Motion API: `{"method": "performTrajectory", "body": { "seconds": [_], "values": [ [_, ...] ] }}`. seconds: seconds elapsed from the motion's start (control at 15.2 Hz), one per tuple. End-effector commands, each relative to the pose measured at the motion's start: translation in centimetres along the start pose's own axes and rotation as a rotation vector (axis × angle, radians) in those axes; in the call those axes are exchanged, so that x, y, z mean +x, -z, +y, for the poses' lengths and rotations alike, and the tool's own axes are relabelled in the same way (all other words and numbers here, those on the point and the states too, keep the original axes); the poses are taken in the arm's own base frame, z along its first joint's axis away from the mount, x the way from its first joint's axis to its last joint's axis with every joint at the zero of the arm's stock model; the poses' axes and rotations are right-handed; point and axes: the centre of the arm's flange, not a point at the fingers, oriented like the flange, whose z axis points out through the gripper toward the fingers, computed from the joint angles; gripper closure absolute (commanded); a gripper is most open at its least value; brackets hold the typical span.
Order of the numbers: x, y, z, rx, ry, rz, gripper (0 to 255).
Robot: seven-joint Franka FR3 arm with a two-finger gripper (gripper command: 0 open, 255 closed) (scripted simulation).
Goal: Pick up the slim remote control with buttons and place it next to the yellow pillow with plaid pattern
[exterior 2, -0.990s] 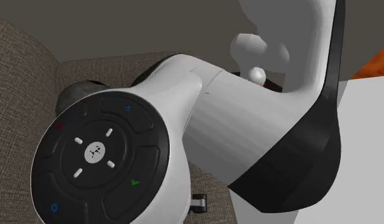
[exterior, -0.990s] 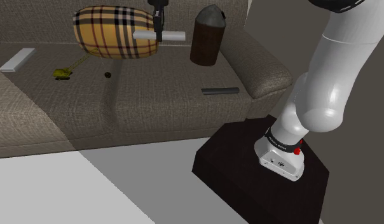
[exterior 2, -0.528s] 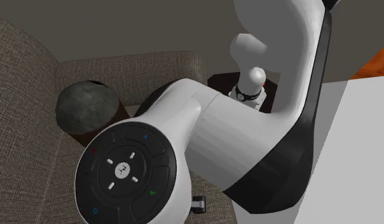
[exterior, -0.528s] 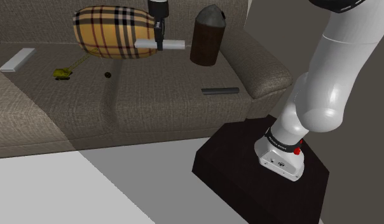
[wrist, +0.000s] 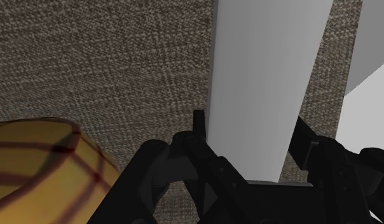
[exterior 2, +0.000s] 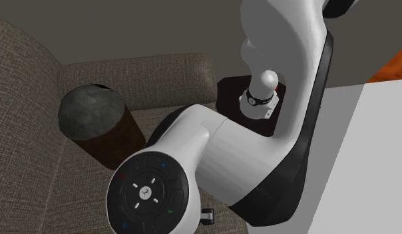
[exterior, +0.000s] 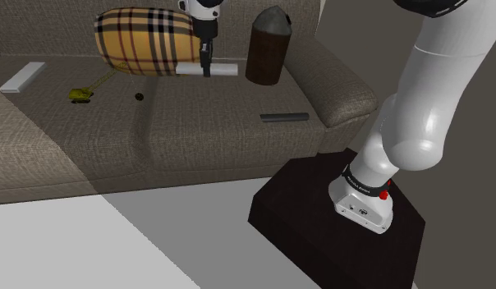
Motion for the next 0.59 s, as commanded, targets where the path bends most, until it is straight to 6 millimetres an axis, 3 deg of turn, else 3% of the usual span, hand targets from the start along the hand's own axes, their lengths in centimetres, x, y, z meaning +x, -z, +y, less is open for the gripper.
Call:
{"method": "performTrajectory", "body": {
  "seconds": [0.0,0.53],
  "values": [
    [0.0,-1.0,0.0,0.0,0.0,0.001,255],
    [0.0,-5.3,0.0,0.0,0.0,0.001,255]
  ]
}}
